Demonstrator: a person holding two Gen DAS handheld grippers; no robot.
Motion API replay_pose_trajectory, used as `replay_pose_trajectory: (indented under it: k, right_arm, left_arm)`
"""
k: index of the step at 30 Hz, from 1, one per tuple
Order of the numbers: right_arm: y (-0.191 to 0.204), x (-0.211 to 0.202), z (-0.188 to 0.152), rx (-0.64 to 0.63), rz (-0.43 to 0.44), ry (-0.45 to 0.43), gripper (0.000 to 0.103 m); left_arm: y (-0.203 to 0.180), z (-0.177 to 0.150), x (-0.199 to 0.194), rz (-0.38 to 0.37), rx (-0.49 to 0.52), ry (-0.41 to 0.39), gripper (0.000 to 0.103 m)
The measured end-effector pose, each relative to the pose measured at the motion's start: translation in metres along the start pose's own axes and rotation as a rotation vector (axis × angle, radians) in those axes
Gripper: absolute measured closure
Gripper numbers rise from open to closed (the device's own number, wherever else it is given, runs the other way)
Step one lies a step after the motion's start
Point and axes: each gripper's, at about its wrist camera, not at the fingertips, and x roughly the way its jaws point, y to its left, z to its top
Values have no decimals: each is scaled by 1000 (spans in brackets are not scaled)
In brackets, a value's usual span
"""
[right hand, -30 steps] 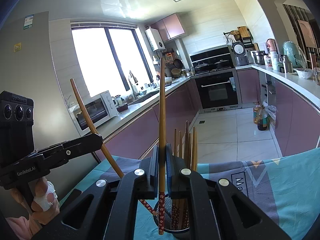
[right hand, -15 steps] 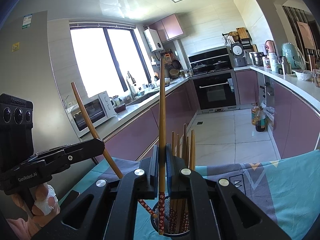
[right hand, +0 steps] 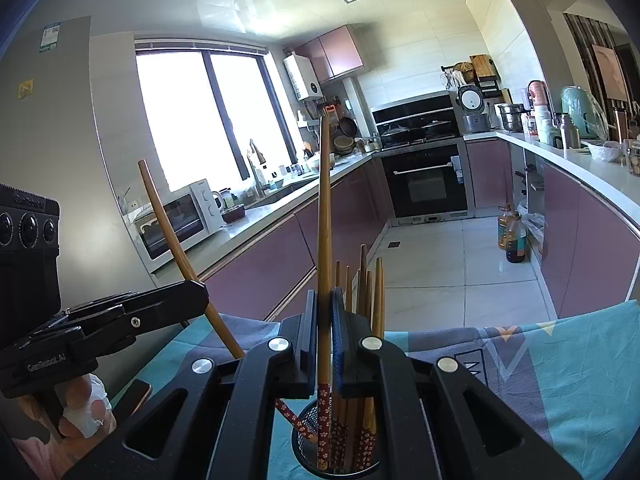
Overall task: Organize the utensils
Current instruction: 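Lower the left tool's chopstick into the cup while the right tool follows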
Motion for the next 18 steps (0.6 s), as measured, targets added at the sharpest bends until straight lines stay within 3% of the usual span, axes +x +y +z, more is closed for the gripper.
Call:
replay_pose_trajectory:
  k: [18]
  right_arm:
    - [-3,8,-8,7,-22,19,97]
  left_arm:
    - [8,-3,20,0,-10,53,95]
